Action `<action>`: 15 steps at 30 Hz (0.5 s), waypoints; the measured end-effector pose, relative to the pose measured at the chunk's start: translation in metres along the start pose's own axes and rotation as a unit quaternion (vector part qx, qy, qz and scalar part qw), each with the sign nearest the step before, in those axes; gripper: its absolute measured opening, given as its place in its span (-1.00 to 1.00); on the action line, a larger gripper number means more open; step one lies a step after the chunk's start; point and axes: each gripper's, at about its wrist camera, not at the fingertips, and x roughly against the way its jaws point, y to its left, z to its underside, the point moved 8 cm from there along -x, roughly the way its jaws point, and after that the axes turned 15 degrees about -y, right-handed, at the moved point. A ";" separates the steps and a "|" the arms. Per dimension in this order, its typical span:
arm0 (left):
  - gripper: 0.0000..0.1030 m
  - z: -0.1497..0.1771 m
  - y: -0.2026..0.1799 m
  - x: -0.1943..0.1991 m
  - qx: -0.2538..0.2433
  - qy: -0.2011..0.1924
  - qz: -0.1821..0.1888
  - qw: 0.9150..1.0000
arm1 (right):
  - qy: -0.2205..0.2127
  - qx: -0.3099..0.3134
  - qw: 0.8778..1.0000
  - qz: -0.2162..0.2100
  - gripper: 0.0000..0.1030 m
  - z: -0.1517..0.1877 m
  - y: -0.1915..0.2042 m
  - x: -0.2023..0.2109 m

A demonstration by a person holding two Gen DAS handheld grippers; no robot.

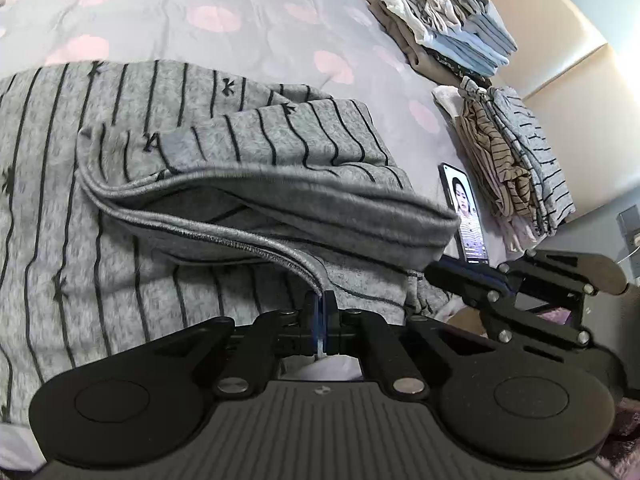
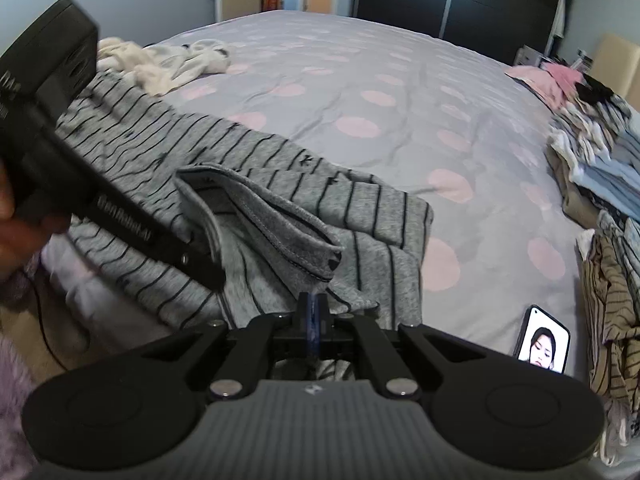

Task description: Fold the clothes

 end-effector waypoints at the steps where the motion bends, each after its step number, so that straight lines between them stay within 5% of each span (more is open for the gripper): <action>1: -1.00 0.002 0.001 0.001 0.004 0.002 0.001 1.000 | 0.004 0.008 1.000 -0.003 -0.98 0.002 0.002 0.001; 15: -1.00 0.029 0.031 0.013 0.039 0.027 -0.039 0.998 | 0.033 0.046 0.997 -0.052 -0.89 0.019 0.035 0.021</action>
